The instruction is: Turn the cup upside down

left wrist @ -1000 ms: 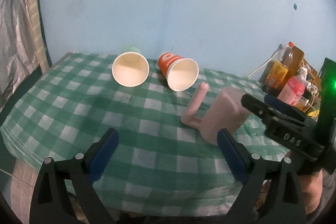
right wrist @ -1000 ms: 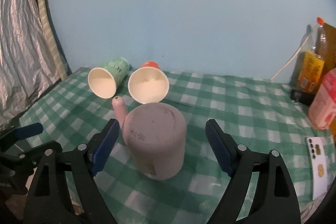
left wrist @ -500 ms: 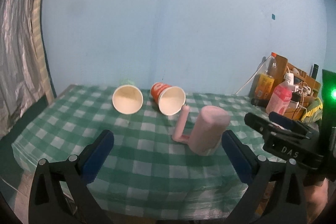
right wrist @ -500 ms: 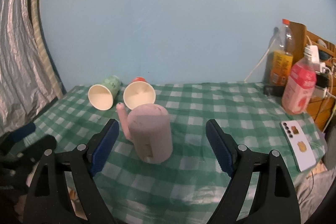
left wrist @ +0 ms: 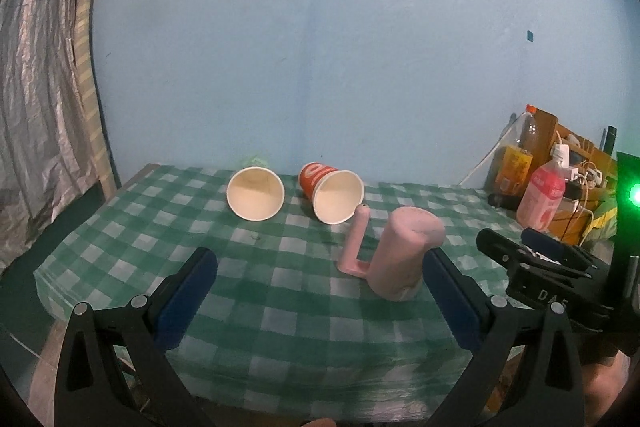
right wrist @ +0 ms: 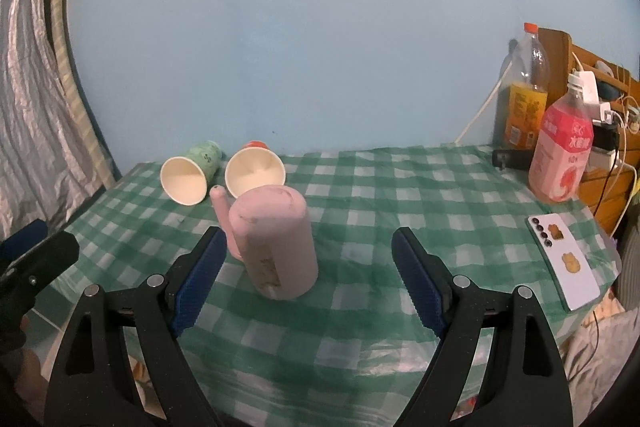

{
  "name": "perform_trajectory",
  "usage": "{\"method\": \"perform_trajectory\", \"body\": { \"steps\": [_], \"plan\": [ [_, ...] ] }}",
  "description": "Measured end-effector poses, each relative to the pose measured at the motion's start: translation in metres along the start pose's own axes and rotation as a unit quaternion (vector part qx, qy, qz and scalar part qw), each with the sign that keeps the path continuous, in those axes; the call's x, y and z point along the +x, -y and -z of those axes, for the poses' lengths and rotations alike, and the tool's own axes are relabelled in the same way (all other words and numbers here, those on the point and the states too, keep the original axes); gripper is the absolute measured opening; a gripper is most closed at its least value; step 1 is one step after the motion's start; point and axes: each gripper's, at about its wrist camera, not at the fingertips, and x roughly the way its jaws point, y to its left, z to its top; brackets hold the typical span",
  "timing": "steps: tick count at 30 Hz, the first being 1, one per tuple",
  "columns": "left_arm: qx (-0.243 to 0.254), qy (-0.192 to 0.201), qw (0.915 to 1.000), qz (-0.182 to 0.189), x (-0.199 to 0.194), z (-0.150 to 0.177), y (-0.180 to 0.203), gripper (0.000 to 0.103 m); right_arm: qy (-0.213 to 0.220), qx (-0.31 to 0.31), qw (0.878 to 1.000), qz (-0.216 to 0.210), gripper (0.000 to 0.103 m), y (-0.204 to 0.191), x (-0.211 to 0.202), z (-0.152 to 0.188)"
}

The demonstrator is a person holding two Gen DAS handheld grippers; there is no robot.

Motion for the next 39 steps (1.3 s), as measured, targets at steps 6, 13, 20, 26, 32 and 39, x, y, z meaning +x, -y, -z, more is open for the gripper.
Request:
{"method": "perform_trajectory", "body": {
  "steps": [6, 13, 20, 26, 32, 39],
  "plan": [
    [0.004, -0.002, 1.0000, -0.004, 0.002, 0.001, 0.002, 0.103, 0.000, -0.002, 1.000, -0.001, 0.084, 0.002, 0.000, 0.000],
    [0.011, -0.005, 0.9999, -0.008, 0.004, 0.002, 0.004, 0.103, -0.002, -0.005, 1.000, -0.004, 0.084, 0.001, 0.000, 0.000],
    [0.015, -0.009, 0.9998, -0.007, 0.006, 0.003, 0.005, 0.103, -0.008, -0.009, 1.000, -0.006, 0.084, -0.003, 0.002, 0.000],
    [0.014, -0.009, 0.9998, -0.008, 0.006, 0.003, 0.006, 0.103, -0.011, -0.010, 1.000, -0.006, 0.084, -0.004, 0.004, 0.001],
    [0.016, -0.011, 0.9998, -0.006, 0.007, 0.004, 0.006, 0.103, -0.011, -0.010, 1.000, -0.006, 0.084, -0.004, 0.005, 0.001],
    [0.015, -0.018, 0.9997, 0.000, 0.012, 0.005, 0.002, 0.103, -0.012, -0.010, 1.000, -0.006, 0.084, -0.004, 0.005, 0.001]
  ]
}}
